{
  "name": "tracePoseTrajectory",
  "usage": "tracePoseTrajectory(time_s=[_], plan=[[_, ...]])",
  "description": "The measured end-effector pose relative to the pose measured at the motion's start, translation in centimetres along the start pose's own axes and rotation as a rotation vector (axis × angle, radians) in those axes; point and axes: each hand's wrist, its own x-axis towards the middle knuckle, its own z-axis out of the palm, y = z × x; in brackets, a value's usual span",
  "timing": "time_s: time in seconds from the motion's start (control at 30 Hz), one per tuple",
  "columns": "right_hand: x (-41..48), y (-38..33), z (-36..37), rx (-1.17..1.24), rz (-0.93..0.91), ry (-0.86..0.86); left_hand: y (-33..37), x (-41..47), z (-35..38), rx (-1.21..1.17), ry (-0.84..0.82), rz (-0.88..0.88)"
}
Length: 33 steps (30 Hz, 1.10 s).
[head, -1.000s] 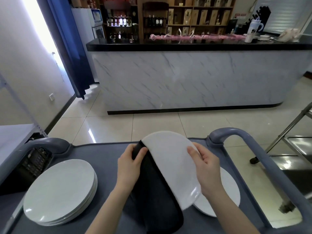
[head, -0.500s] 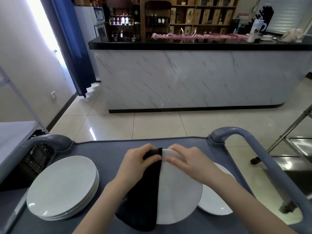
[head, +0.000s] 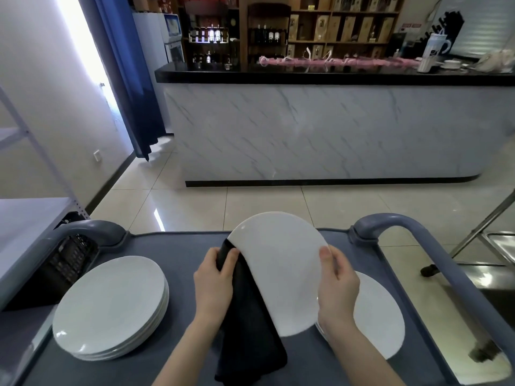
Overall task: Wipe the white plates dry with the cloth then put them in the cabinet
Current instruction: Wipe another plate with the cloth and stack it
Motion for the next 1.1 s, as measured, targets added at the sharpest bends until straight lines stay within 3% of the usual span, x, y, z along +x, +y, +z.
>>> tracePoseTrajectory(time_s=[0.07,0.27,0.5,0.63,0.77,0.83,0.9,1.0,1.1], plan=[[0.4,0.1,-0.2,-0.001,0.017,0.027,-0.6,-0.7,0.4,-0.014,0.019,-0.033],[1.6,-0.9,-1.6,-0.205,-0.211,-0.175,-0.4,1.1,-0.6,0.035,-0.103,0.014],[2.5,-2.3,-1.6,-0.386,-0.358,-0.595,1.4,3.0,-1.2,0.217,-0.444,0.269],[2.3,-2.8,-1.3,-0.251,-0.349,-0.453,1.2,2.3,-1.0,0.078,-0.249,0.205],[0.9,-2.2,-0.5,-0.093,-0.180,-0.123,-0.2,1.0,-0.6,-0.057,-0.100,-0.038],[0.2,-1.3,-0.3,-0.100,-0.128,-0.052,-1.0,0.1,-0.2,-0.086,-0.071,-0.125],[0.1,-0.6,-0.8,-0.153,-0.126,-0.110,-1.4,-0.4,-0.3,-0.102,-0.056,-0.123],[1.0,-0.8,-1.9,-0.217,-0.172,-0.256,-1.2,0.0,-1.6,-0.063,-0.058,0.015],[2.7,-2.7,-2.2,-0.410,-0.342,-0.499,0.1,0.8,-2.4,0.066,-0.178,0.183]])
